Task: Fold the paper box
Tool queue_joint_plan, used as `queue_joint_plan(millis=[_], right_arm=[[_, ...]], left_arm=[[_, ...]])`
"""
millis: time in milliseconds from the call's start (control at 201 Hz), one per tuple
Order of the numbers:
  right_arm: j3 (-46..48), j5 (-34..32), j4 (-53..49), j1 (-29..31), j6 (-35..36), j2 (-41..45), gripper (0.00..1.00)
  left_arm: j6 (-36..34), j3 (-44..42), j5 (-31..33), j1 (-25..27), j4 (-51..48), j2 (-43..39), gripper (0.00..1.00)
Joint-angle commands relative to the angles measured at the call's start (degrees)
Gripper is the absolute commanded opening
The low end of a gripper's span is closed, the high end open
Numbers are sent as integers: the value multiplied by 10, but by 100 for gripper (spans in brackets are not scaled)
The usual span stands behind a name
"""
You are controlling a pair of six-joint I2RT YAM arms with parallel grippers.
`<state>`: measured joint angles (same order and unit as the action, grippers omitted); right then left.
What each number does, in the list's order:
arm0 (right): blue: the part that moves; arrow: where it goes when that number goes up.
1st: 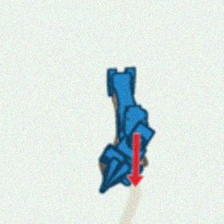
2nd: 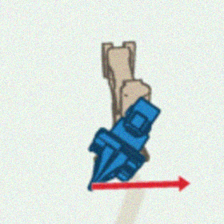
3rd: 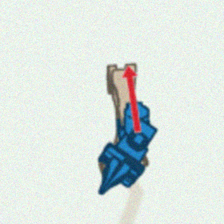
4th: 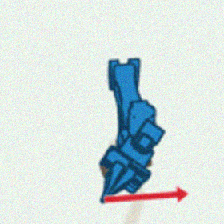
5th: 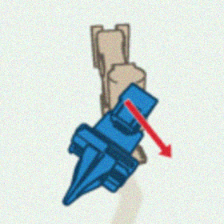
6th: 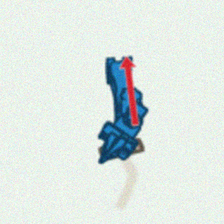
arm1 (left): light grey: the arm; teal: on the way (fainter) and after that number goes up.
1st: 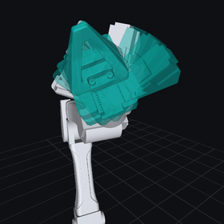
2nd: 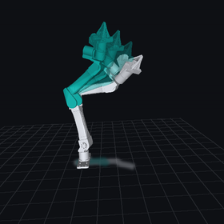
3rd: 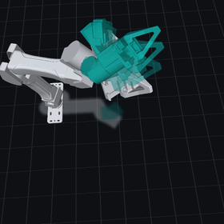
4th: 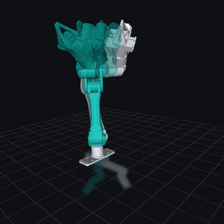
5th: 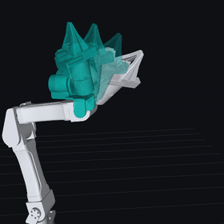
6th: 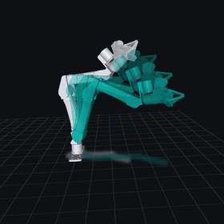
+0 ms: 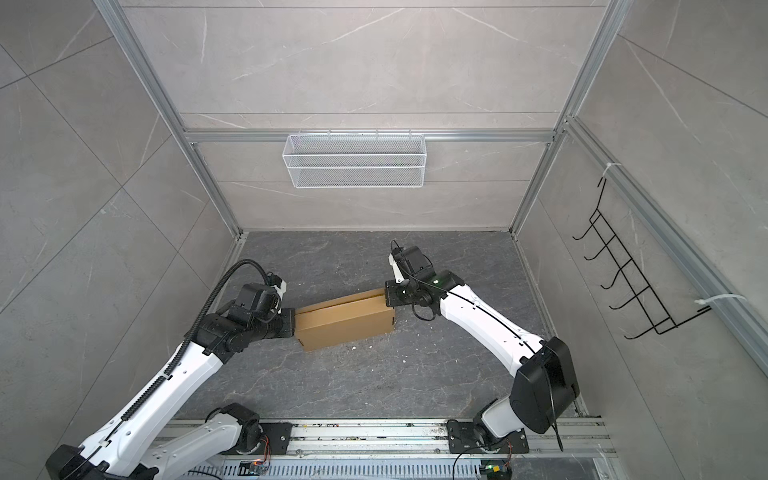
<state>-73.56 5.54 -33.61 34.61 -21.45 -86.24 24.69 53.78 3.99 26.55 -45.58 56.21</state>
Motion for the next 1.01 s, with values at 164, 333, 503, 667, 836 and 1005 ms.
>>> queue_joint_plan(millis=[164,333,503,667,836,1005], right_arm=[[-15,-17,-69,4,2,-14,3],[-11,-30,-76,4,23,-7,4],[13,-41,-67,4,37,6,0],[22,-55,-70,5,43,15,0],[25,-37,-63,5,29,26,0],[47,-55,-50,5,10,43,0]], left_arm=[[7,-12,-17,12,-39,12,1],[7,-6,-14,16,-37,20,1],[2,0,-12,18,-35,28,1],[-6,7,-10,18,-33,35,1],[-23,12,-6,18,-17,43,1],[-41,30,-7,18,1,72,2]])
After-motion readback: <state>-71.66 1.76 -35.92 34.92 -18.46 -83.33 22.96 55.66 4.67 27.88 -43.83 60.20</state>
